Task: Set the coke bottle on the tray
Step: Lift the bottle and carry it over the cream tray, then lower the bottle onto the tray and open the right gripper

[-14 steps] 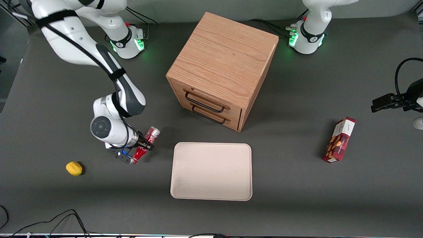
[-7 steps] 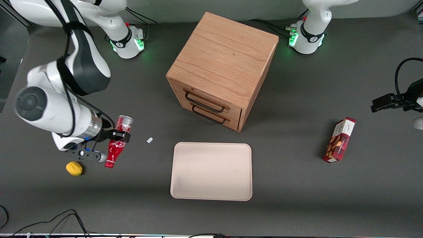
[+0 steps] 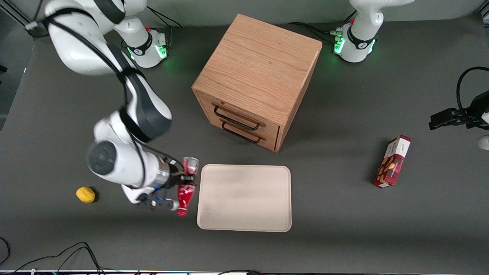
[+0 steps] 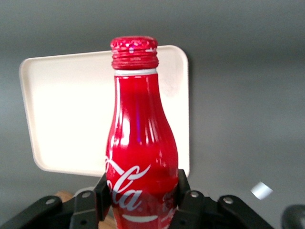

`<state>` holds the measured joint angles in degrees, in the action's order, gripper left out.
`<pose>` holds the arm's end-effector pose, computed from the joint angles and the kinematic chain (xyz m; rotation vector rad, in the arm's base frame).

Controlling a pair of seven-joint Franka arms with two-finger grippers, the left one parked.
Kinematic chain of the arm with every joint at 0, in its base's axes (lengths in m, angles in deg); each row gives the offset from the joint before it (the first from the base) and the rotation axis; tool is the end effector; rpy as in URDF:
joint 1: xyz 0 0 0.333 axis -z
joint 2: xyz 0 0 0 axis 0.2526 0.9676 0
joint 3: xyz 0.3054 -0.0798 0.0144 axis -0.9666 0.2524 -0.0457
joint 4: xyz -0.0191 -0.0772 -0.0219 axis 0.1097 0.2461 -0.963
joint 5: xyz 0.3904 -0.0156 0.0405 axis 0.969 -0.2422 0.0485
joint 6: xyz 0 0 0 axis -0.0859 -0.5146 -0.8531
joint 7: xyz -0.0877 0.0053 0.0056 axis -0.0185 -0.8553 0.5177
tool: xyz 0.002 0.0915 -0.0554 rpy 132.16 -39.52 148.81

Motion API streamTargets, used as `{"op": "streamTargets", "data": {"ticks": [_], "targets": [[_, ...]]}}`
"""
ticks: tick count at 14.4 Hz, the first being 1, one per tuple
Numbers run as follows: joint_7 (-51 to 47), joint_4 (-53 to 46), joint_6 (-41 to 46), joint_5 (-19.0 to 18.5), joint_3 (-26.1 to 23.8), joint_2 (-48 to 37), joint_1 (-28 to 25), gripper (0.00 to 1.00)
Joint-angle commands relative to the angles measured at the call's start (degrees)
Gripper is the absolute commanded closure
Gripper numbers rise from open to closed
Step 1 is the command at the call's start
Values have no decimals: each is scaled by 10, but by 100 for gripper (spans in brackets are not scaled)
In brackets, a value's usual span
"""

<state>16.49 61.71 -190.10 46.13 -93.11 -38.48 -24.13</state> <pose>0.7192 0.2863 0.3418 -2.8977 0.1427 0.0480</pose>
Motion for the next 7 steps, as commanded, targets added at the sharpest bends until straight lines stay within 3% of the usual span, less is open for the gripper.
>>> {"op": "streamTargets", "data": {"ticks": [1,7], "targets": [[-19,-55,-68,2,-11,105,-4,100],[-46,-53,-134,-1,-6,161,-14,100]]}}
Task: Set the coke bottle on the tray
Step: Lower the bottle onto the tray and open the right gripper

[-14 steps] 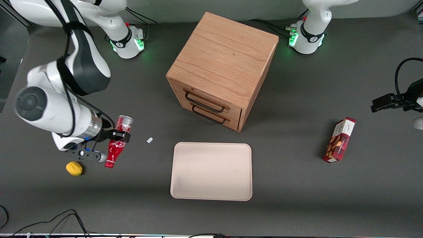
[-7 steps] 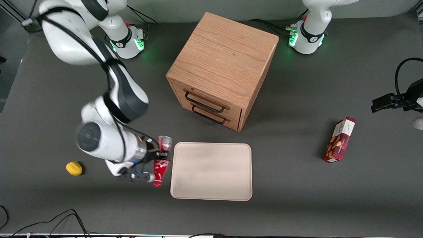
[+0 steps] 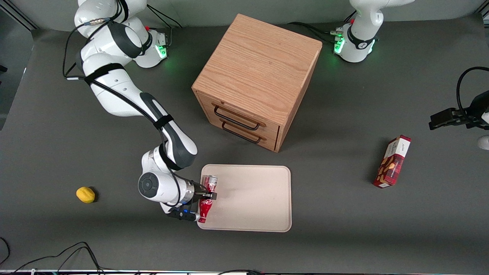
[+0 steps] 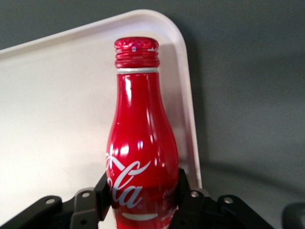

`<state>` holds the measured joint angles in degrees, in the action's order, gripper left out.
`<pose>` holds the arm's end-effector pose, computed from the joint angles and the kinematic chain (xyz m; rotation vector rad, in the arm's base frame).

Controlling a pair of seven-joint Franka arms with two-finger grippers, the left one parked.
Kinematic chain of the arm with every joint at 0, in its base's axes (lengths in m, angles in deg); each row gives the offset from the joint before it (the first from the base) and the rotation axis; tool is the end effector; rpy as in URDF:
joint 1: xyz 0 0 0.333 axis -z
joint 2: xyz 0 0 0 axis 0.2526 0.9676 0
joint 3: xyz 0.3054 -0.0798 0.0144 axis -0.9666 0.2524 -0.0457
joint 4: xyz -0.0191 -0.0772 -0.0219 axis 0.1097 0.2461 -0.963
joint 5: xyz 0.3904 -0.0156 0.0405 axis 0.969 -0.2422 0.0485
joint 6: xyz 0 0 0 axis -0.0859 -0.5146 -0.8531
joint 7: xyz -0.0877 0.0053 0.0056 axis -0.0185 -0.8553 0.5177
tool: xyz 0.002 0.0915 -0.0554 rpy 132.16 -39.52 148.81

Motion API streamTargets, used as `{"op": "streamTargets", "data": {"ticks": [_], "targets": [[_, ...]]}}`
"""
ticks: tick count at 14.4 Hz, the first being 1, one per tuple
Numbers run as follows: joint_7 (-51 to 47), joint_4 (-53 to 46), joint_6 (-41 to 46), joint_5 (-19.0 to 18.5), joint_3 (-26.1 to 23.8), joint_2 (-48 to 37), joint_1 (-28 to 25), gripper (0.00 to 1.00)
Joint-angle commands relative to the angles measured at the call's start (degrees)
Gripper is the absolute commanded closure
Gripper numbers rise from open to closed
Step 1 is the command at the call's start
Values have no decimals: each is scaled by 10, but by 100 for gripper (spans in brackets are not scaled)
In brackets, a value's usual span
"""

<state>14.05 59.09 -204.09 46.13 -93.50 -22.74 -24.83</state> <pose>0.7296 0.2952 0.1757 -2.8303 0.2857 0.0635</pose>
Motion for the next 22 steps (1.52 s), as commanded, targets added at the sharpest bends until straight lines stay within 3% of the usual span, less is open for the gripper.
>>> {"op": "streamTargets", "data": {"ticks": [1,2,3,17,20,22], "targets": [[-22,-27,6,0,-2,4,-7,100],[-22,-26,6,-1,-2,4,-7,100],[-20,-23,5,-5,-1,4,-7,1],[-20,-3,-14,-6,7,-7,-10,0],[-16,-3,-6,-5,6,-67,-6,0],[-15,3,50,-6,6,-129,1,0]]}}
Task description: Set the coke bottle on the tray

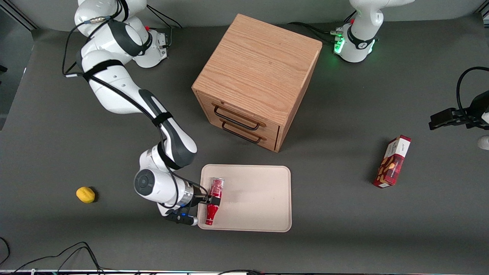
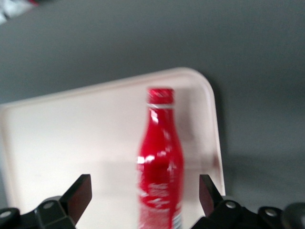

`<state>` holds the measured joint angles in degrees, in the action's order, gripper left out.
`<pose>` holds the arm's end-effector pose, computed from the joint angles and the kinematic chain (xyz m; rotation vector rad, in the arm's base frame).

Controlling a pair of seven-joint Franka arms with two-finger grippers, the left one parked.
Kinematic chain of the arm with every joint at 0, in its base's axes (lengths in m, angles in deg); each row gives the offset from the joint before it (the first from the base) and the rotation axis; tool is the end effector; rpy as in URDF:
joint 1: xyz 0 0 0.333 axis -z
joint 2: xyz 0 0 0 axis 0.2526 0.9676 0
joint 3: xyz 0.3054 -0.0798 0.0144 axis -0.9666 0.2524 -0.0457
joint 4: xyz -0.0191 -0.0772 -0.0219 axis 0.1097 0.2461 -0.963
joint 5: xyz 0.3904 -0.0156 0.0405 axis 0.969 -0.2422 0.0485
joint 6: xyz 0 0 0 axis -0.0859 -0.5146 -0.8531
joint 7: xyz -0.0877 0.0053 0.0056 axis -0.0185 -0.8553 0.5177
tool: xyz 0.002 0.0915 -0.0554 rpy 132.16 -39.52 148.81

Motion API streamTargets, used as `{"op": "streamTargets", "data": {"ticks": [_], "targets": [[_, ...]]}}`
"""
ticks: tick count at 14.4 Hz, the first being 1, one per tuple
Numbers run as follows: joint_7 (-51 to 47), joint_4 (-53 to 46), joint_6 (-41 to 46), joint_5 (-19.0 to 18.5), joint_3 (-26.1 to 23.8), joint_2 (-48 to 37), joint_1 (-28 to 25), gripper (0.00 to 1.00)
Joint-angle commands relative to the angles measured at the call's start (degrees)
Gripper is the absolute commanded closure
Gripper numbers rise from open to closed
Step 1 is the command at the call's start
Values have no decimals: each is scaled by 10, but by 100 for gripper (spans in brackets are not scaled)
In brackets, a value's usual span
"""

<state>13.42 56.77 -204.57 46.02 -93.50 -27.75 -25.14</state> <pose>0.7481 0.2984 0.2634 -2.7862 0.2793 -0.1152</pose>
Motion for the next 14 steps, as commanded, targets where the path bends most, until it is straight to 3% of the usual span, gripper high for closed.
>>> {"op": "streamTargets", "data": {"ticks": [1,5,10,14], "targets": [[-9,32,94,-5,7,-109,14,0],[-7,61,236,-4,12,-244,57,0],[49,77,459,5,106,-387,59,0],[83,272,471,20,152,-572,65,0]]}}
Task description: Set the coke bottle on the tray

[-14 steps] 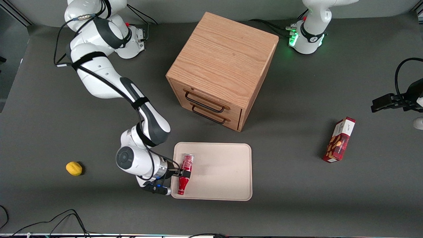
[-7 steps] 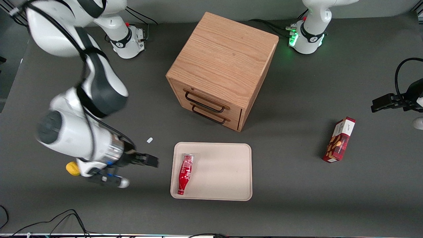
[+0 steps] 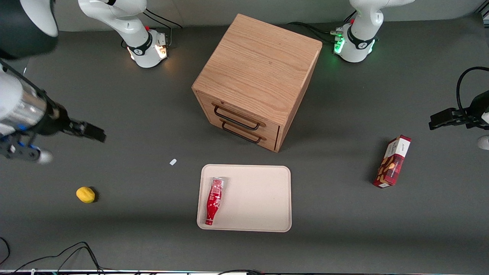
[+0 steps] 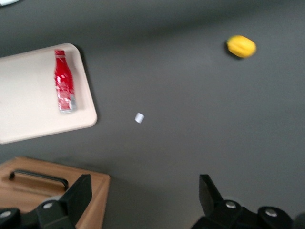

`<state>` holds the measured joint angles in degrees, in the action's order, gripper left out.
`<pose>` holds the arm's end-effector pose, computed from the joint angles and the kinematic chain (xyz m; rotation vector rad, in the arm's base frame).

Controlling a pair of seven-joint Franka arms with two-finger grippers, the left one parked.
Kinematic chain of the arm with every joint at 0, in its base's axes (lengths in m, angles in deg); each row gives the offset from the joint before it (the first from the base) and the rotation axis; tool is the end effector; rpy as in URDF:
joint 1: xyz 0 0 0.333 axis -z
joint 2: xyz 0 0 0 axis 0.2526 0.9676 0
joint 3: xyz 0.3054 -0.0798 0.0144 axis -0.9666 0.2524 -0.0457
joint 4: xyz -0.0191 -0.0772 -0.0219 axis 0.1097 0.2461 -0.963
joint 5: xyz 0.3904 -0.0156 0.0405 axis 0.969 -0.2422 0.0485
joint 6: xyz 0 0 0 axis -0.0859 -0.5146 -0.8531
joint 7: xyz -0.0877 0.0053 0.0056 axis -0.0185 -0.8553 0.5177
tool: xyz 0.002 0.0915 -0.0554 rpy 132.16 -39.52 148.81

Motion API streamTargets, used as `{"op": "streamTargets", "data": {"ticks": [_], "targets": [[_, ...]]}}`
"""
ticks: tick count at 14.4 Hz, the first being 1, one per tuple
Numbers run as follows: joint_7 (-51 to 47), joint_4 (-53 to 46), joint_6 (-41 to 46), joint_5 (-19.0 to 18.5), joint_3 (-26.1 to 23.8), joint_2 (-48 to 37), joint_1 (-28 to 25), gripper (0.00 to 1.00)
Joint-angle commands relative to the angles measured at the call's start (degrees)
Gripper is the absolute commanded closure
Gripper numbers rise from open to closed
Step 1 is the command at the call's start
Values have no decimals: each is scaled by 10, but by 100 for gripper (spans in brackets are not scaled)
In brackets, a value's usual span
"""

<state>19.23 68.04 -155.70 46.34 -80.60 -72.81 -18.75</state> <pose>0.6007 0.0961 0.6412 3.1131 -0.3992 -0.1096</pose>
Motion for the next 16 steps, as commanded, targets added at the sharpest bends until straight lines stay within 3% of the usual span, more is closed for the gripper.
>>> {"op": "streamTargets", "data": {"ticks": [1,6,16], "targets": [[27,202,-23,35,35,-157,1,0],[27,301,-30,41,51,-239,-4,0],[26,231,20,9,53,-198,-5,0]]}}
